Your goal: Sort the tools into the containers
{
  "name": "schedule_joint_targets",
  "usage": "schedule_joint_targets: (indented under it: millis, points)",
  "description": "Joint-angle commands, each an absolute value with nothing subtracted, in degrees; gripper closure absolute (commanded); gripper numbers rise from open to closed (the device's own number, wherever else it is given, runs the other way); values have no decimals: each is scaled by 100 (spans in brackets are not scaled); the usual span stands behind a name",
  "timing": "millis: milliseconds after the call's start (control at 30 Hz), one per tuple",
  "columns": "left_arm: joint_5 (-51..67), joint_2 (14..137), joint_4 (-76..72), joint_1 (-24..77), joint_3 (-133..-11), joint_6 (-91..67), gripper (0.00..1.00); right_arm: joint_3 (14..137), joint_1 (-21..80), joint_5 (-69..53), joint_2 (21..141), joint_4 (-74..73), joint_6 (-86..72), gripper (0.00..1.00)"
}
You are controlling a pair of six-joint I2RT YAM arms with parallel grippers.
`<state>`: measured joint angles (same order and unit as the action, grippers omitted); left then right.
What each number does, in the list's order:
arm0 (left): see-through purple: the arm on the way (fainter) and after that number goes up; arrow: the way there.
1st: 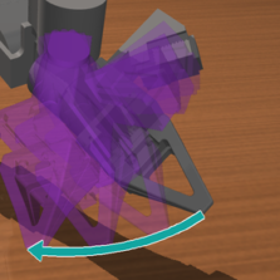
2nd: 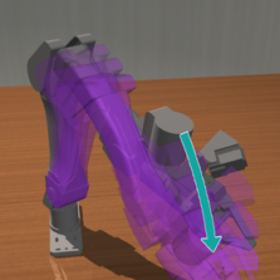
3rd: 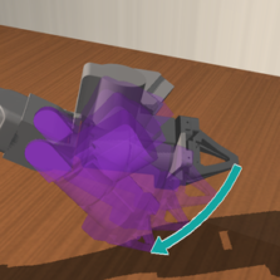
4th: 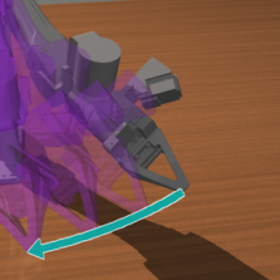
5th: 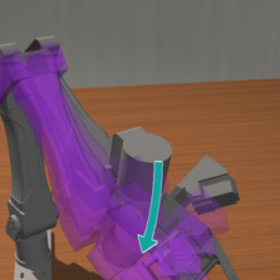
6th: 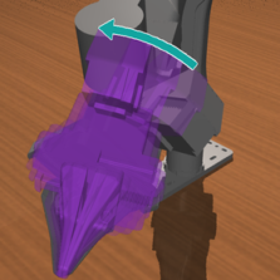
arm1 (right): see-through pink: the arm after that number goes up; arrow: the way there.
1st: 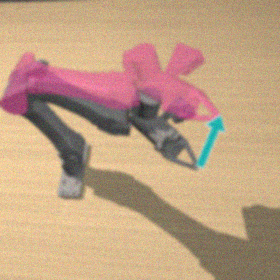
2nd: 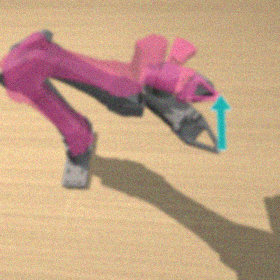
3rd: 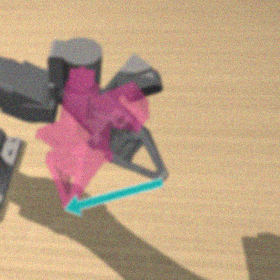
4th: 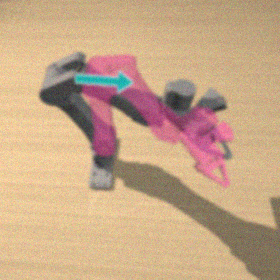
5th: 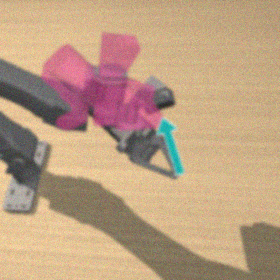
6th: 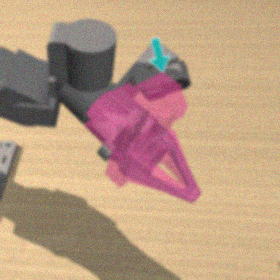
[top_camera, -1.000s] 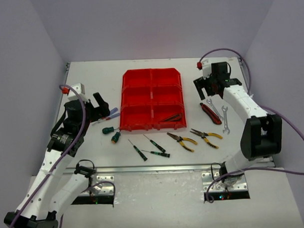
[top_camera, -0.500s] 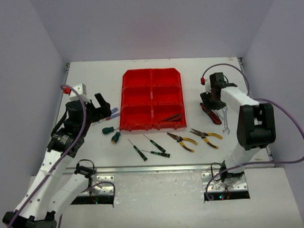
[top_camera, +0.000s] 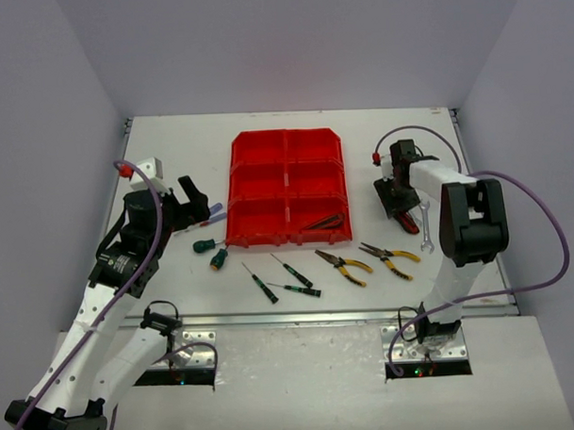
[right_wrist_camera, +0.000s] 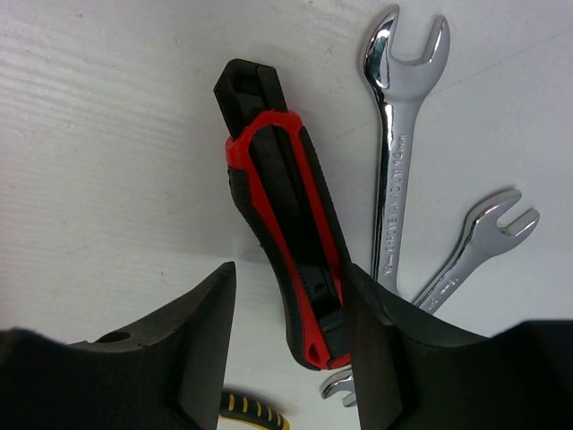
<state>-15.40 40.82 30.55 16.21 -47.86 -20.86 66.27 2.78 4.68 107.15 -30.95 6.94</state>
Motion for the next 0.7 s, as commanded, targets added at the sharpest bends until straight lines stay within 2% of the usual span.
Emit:
schedule_joint_targets:
  millis: [0,233,333,433,667]
  points:
    - [-1478,4024,2752,1686,-4781,-2057,0,6810,402,38,10958,-2962,747,50]
    - [-1459,4061,2742,1679,-4781,-2048,0,6833,518,83,10155,-3014,616,48]
    - [-1466,4076,2742,1679,-4781,-2039,0,6939,501,353,9869,-3039,687,41]
    - [-1468,4087,2742,1679,-4781,-2039,0,7114,425,362,10094,-3142,818,36]
    - [-1452,4138,2742,1679,-4780,-2039,0,7110,304,19,10945,-3213,1035,33]
